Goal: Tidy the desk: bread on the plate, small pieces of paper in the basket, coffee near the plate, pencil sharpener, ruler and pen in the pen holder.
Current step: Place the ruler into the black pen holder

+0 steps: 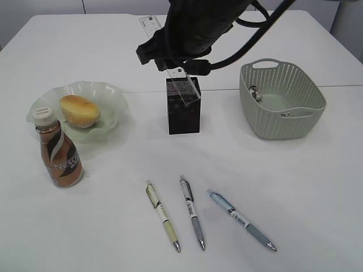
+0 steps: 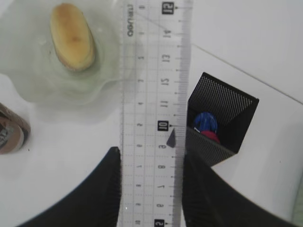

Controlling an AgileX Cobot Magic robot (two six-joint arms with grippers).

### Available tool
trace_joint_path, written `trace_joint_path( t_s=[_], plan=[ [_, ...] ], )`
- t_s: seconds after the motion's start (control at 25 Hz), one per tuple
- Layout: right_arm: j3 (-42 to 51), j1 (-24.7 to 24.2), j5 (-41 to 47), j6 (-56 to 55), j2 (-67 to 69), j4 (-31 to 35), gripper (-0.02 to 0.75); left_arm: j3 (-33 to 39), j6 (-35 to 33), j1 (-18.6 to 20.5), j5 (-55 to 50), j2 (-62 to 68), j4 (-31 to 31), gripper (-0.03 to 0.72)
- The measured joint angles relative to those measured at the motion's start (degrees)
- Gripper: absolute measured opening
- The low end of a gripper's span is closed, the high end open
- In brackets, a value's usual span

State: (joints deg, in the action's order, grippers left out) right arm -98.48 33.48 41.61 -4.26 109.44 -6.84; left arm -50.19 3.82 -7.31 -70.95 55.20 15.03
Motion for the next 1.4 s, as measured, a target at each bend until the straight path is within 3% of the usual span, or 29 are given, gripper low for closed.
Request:
trace_joint_path(
  t_s=[0.32, 0.48, 0.84, 1.16, 1.4],
  plan=[
    [19.77, -0.37, -31.2, -3.71, -5.98, -7.27, 0.29, 0.0, 0.0, 0.0, 0.0, 0.0, 0.0, 0.361],
    [24.54, -1.93, -44.49, -3.71, -6.35, -8.84, 0.29, 0.0, 0.0, 0.0, 0.0, 0.0, 0.0, 0.361],
    [24.93, -8.25, -60.44, -3.59, -2.63, -9.16, 0.29, 0.0, 0.0, 0.0, 0.1, 0.0, -0.33, 0.361],
    [24.08, -8.55, -73.37, -0.34, 3.24, -8.65, 0.29, 0.0, 0.0, 0.0, 2.73, 0.0, -0.8, 0.361],
    [21.66, -8.55, -76.85, 4.88, 7.35, -2.35, 0.29, 0.0, 0.0, 0.0, 2.63, 0.0, -2.21, 0.361]
  ],
)
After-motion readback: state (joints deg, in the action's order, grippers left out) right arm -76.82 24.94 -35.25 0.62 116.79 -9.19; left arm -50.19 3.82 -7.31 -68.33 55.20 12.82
